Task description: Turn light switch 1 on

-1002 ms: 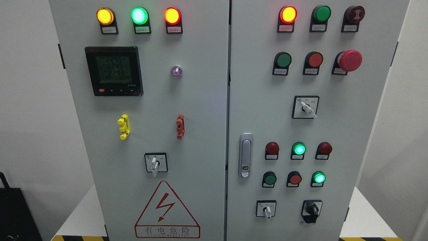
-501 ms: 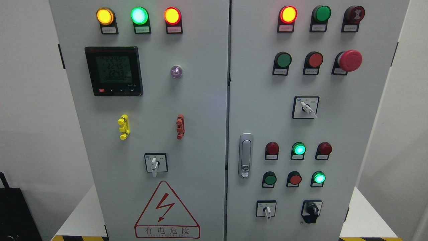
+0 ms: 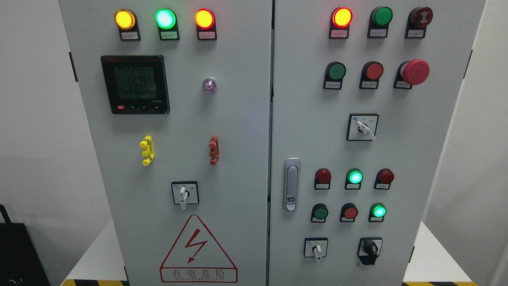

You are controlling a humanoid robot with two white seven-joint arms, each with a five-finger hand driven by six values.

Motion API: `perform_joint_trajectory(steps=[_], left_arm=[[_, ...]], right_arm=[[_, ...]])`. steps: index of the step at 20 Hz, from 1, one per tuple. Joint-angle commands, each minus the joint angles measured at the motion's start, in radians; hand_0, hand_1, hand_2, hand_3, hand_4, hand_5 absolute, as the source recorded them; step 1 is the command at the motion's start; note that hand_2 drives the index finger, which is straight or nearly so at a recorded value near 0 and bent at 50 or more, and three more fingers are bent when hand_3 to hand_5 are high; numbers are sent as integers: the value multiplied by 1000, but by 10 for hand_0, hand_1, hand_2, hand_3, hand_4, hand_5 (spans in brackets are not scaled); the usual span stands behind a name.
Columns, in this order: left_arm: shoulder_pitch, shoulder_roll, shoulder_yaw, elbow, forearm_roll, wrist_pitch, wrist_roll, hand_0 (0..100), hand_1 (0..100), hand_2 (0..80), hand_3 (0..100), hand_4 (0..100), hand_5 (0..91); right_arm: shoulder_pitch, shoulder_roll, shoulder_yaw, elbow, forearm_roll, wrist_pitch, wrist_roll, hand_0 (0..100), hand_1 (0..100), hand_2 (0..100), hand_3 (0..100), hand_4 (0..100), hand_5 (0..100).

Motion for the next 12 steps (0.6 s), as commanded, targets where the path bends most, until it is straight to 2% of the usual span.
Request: perform_joint_trajectory(steps=[1, 5, 9, 12], left_arm=[[79, -2, 158, -515, -78, -73, -2, 227, 51, 0, 15, 101, 0], [99, -7, 177, -728, -78, -119, -6, 236, 62, 0, 87, 185, 0], [97, -15, 192, -905, -75, -124, -11, 243, 77, 0, 222, 347, 0], [97, -15, 197, -1026, -75, -165, -26, 234, 92, 101, 297, 400, 31]], right_arm=[[0, 0, 1, 0, 0, 0, 1, 0, 0, 0, 0, 0, 0], [0, 0, -1, 0, 0, 0, -1, 0, 0, 0, 0, 0, 0], [0, 0, 0, 0, 0, 0, 1, 0, 0, 0, 0, 0, 0], [0, 0, -1, 0, 0, 0, -1, 0, 0, 0, 0, 0, 0]])
